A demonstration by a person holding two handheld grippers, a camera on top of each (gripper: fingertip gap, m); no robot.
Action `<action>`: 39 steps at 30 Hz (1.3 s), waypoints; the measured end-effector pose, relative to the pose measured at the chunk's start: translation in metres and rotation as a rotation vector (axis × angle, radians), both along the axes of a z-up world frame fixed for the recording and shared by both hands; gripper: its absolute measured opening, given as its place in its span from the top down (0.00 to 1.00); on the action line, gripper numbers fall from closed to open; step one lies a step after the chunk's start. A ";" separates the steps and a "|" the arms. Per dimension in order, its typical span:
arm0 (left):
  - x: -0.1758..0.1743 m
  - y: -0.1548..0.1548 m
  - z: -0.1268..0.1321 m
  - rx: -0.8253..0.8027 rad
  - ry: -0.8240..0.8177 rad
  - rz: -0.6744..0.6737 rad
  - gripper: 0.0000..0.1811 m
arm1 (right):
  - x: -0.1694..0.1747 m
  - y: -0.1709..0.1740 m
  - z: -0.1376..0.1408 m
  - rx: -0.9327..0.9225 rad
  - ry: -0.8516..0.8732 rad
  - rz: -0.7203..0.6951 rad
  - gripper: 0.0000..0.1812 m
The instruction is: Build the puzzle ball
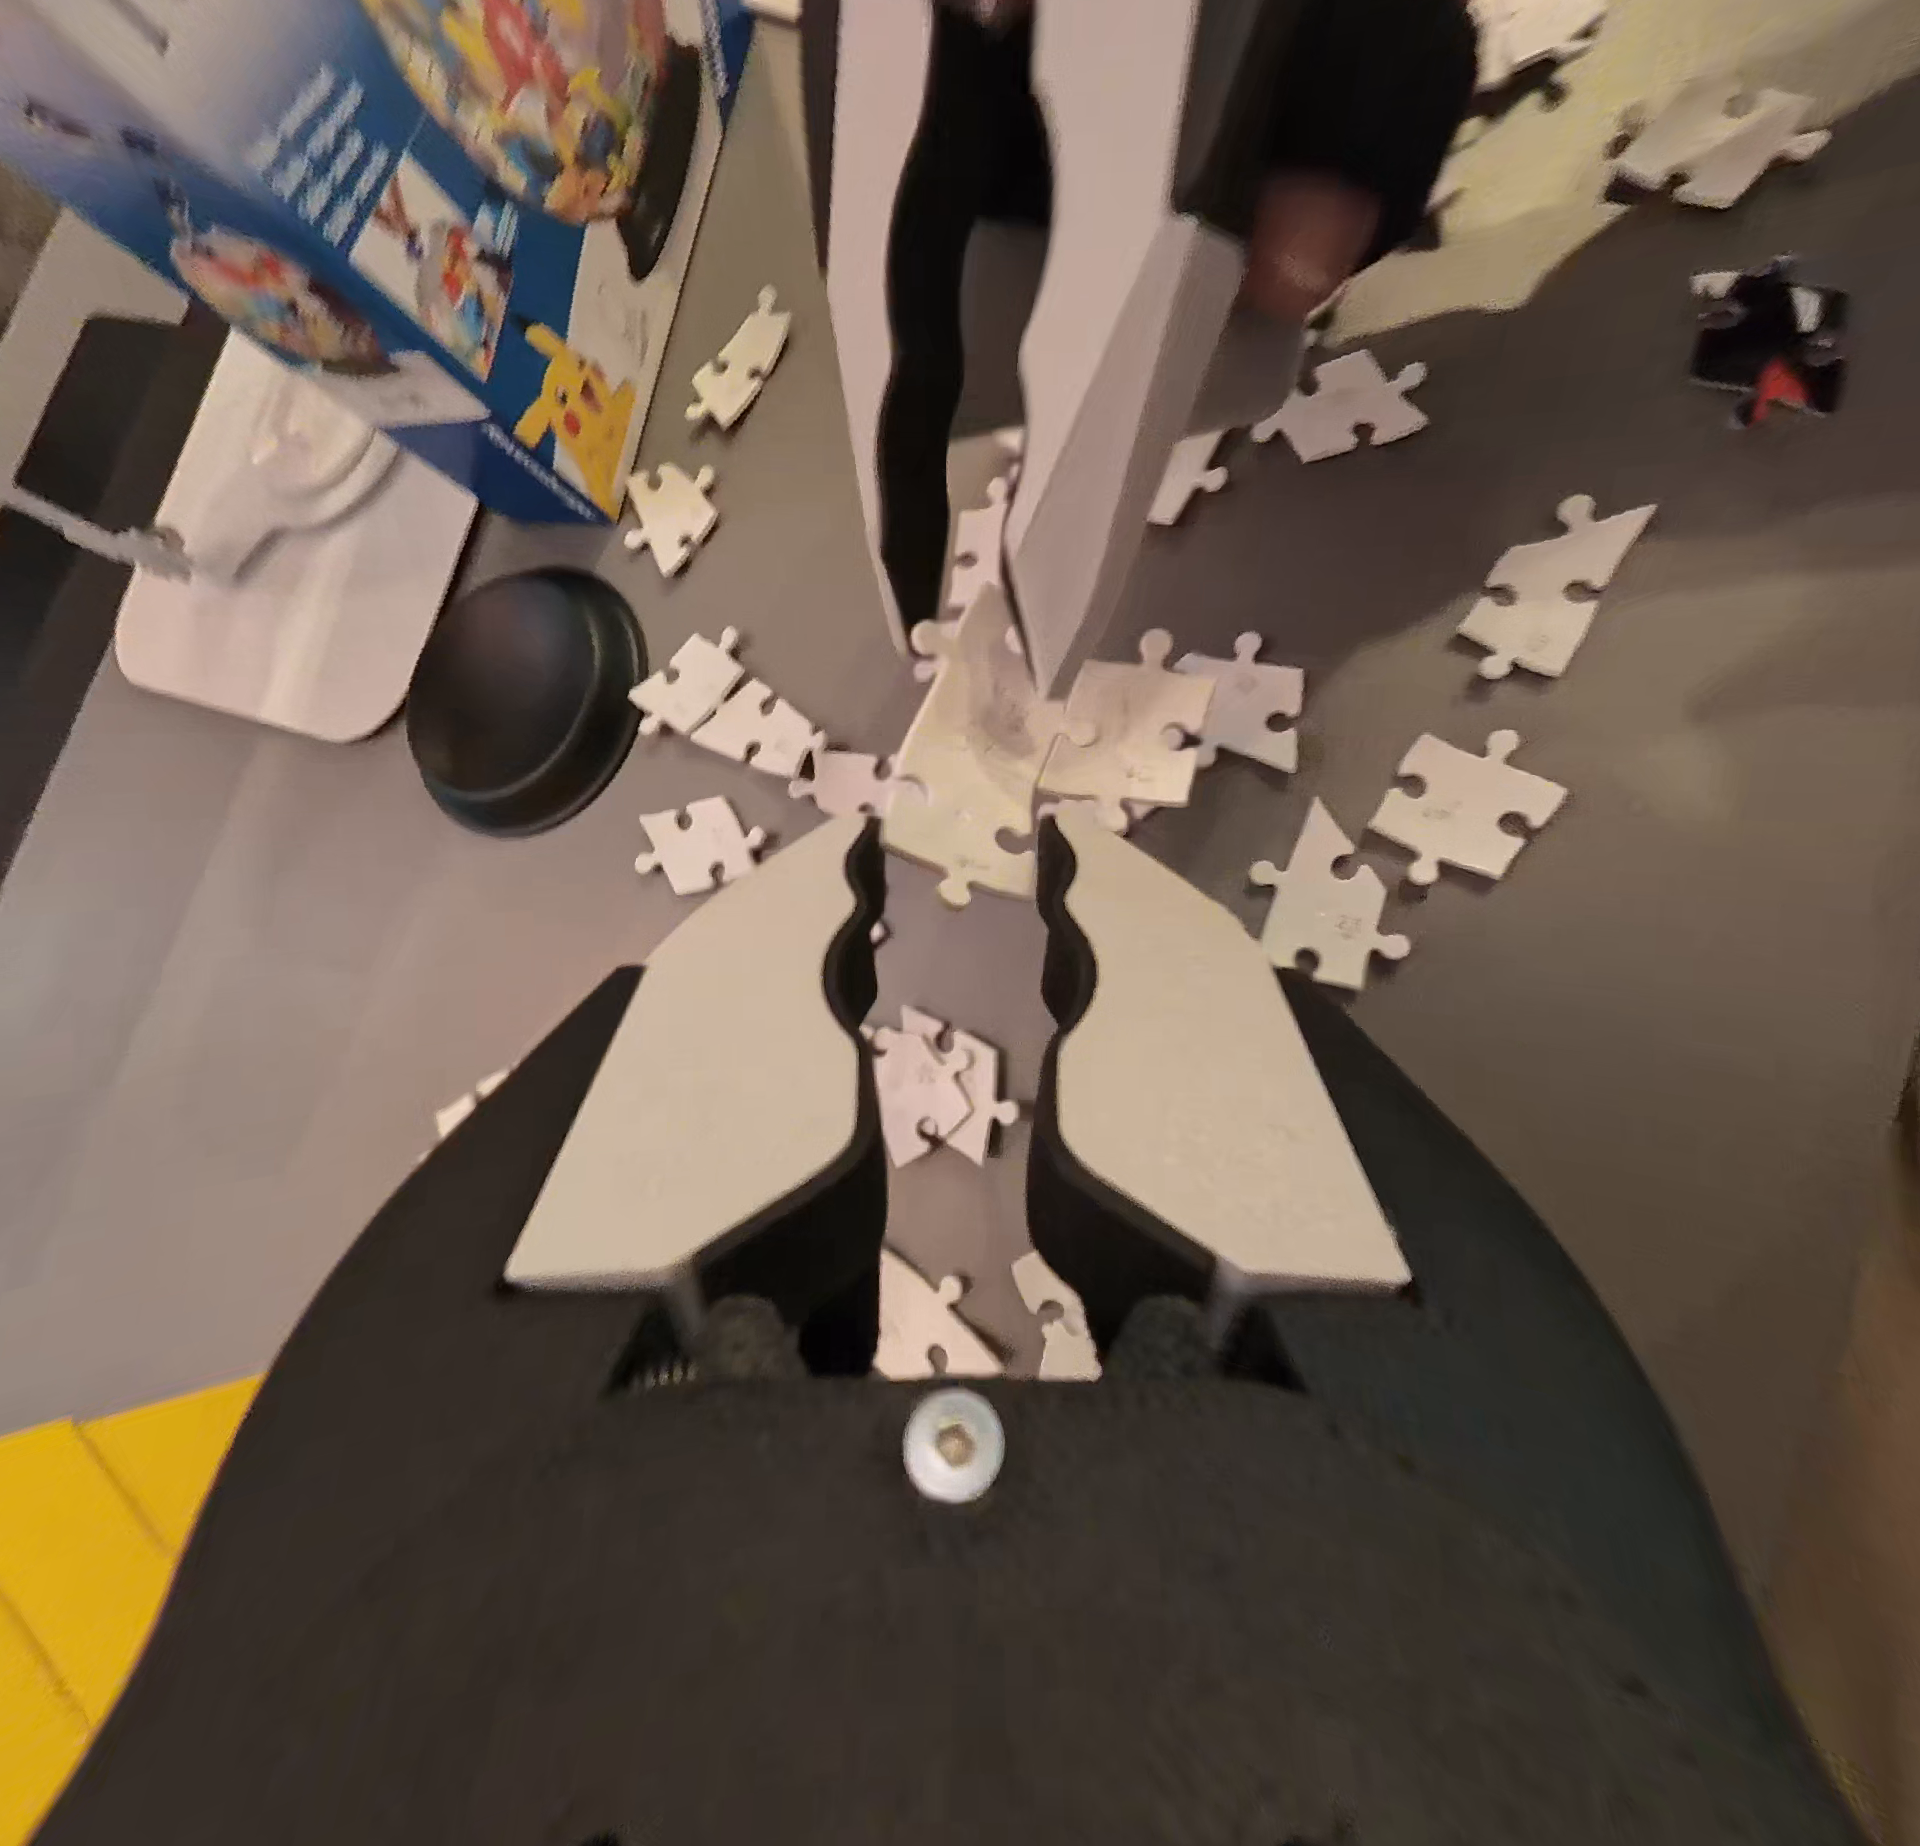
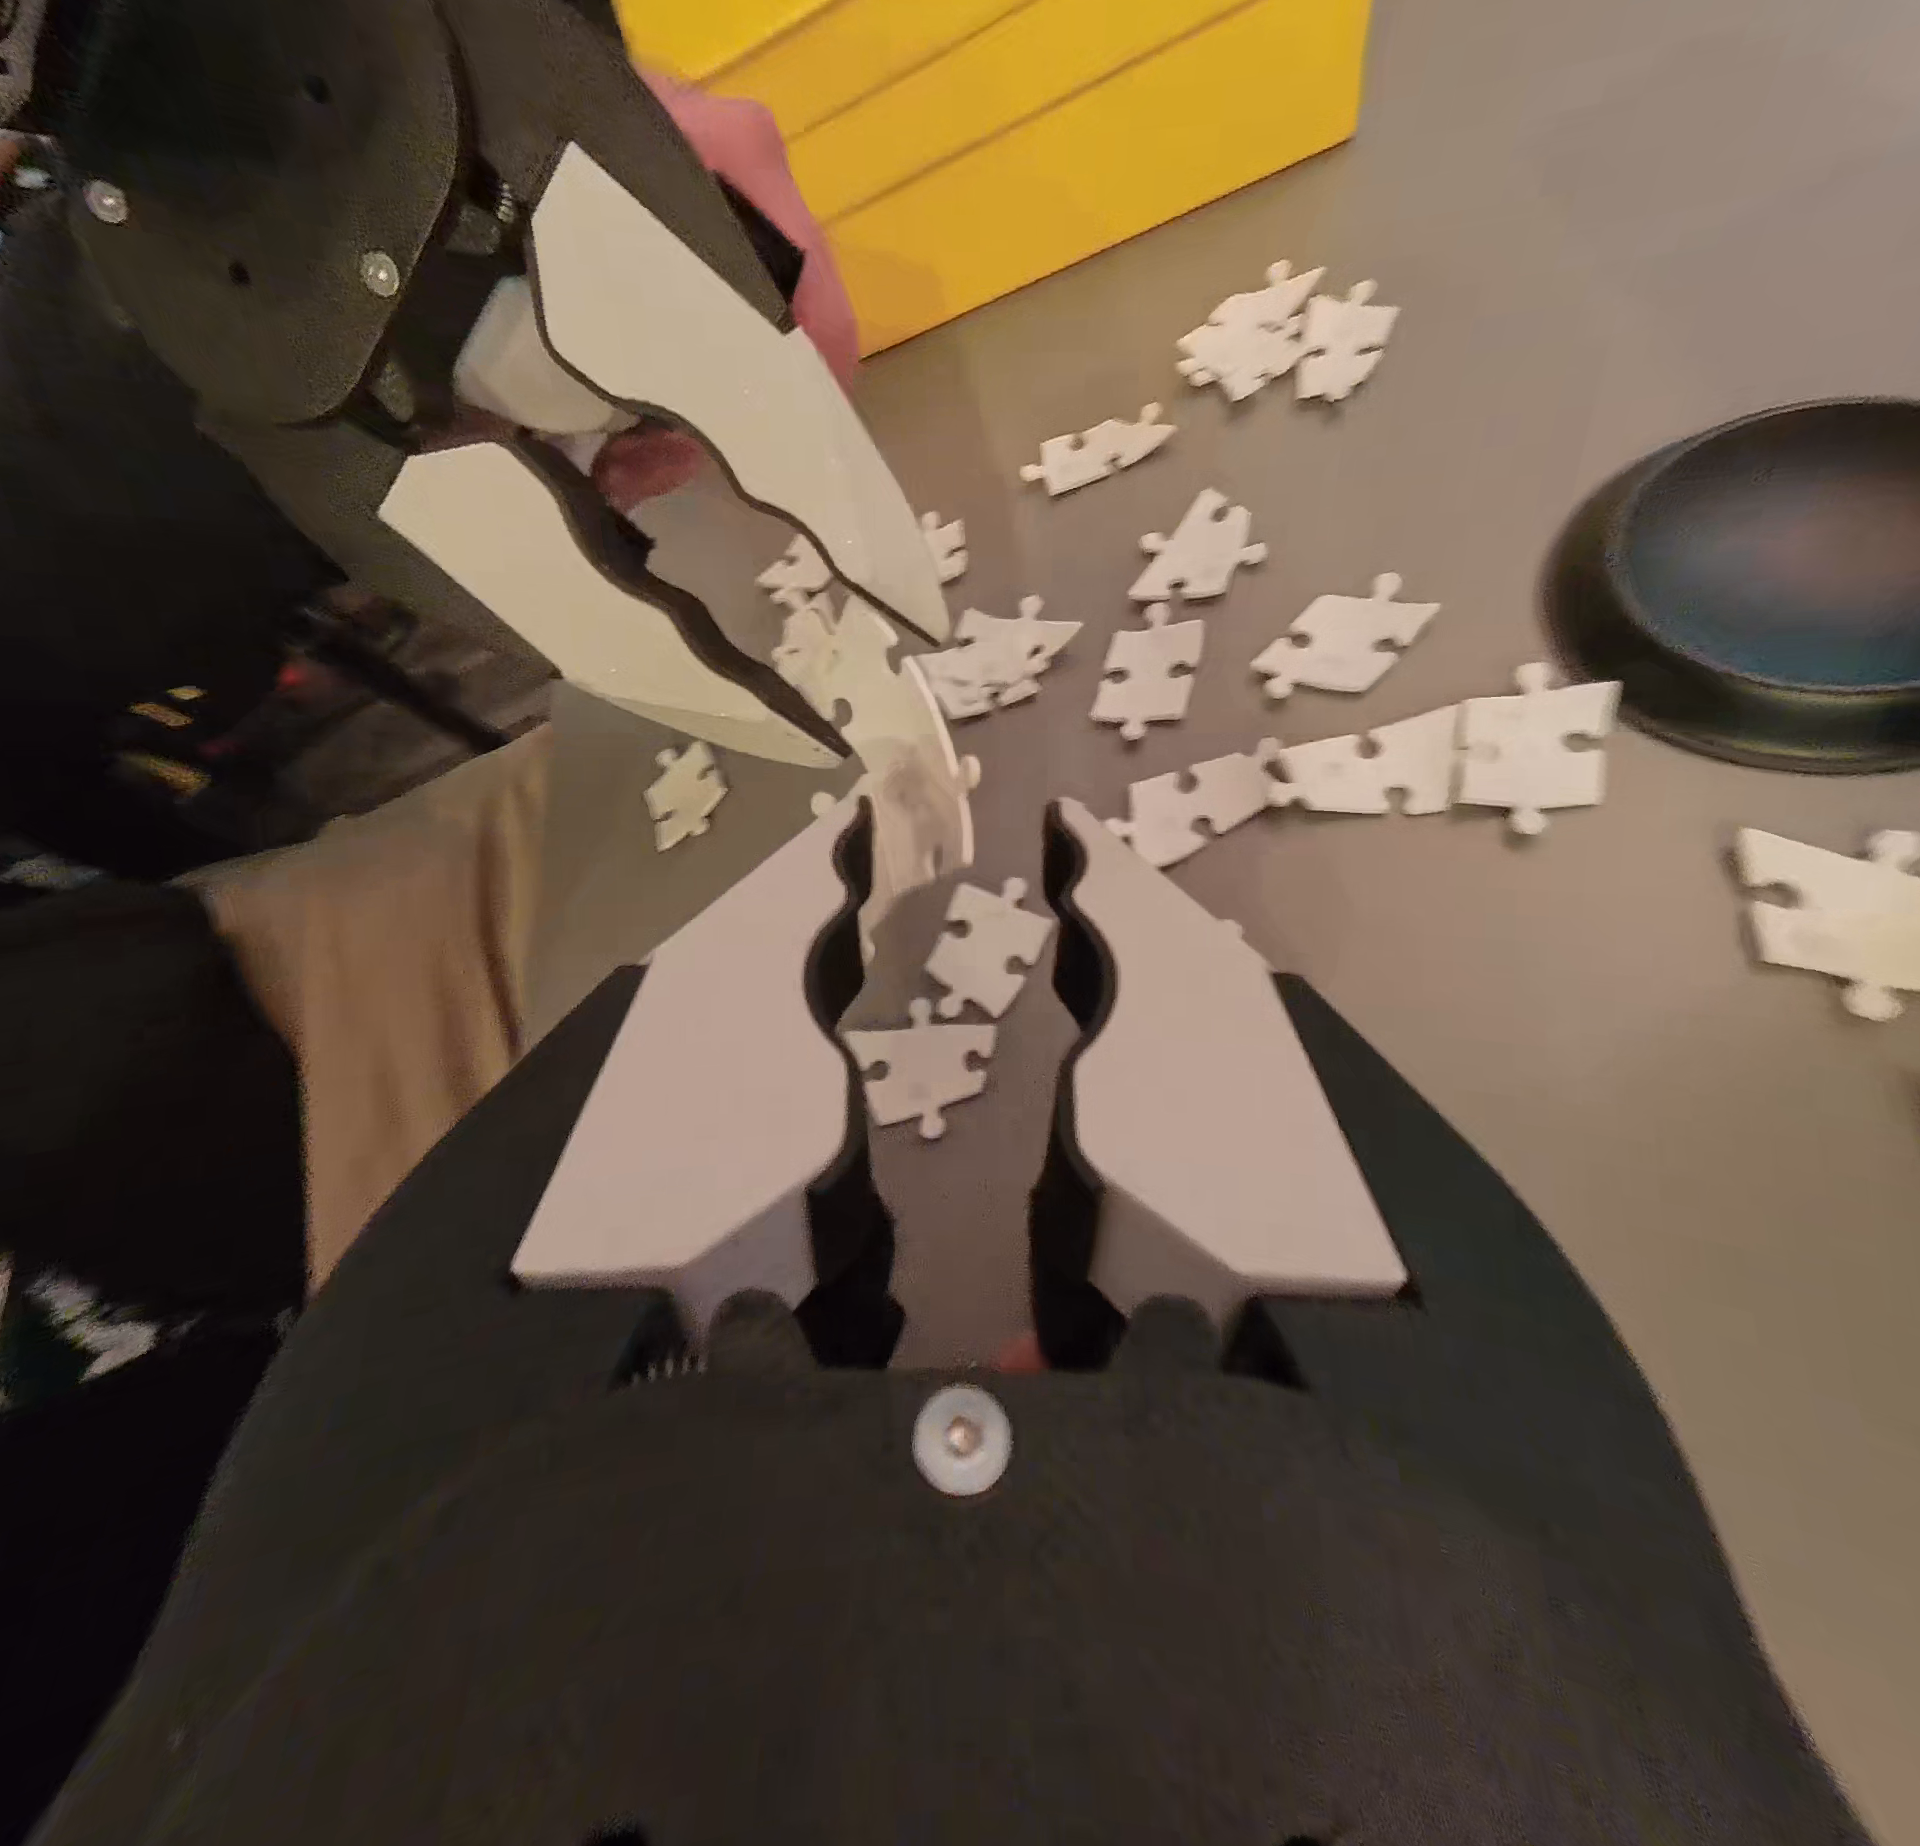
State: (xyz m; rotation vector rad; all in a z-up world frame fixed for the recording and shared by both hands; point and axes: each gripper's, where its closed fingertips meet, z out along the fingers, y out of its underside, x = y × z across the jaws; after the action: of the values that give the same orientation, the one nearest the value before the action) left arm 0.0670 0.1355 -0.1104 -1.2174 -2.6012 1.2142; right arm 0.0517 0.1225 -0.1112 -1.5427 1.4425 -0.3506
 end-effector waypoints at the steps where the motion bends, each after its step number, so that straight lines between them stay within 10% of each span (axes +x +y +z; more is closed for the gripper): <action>1: -0.004 0.001 0.002 -0.011 -0.004 -0.024 0.85 | -0.001 0.007 0.000 0.041 0.013 0.039 0.86; 11: 0.003 0.007 0.014 -0.031 0.070 0.047 0.80 | -0.006 0.011 0.023 0.281 -0.043 -0.012 1.00; 19: -0.045 0.039 0.031 0.150 0.749 0.198 0.74 | -0.021 0.024 0.060 0.394 -0.261 -0.218 1.00; 27: -0.067 0.056 0.040 0.222 1.123 0.200 0.96 | -0.024 0.046 0.068 0.437 -0.337 -0.262 1.00; 39: -0.054 0.058 0.039 0.221 1.148 0.218 1.00 | -0.023 0.047 0.060 0.463 -0.326 -0.296 1.00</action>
State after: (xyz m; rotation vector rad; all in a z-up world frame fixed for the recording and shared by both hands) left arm 0.0132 0.1931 -0.0713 -0.0641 -1.8825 1.1026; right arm 0.0291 0.1696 -0.0512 -0.8606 1.3709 -0.3894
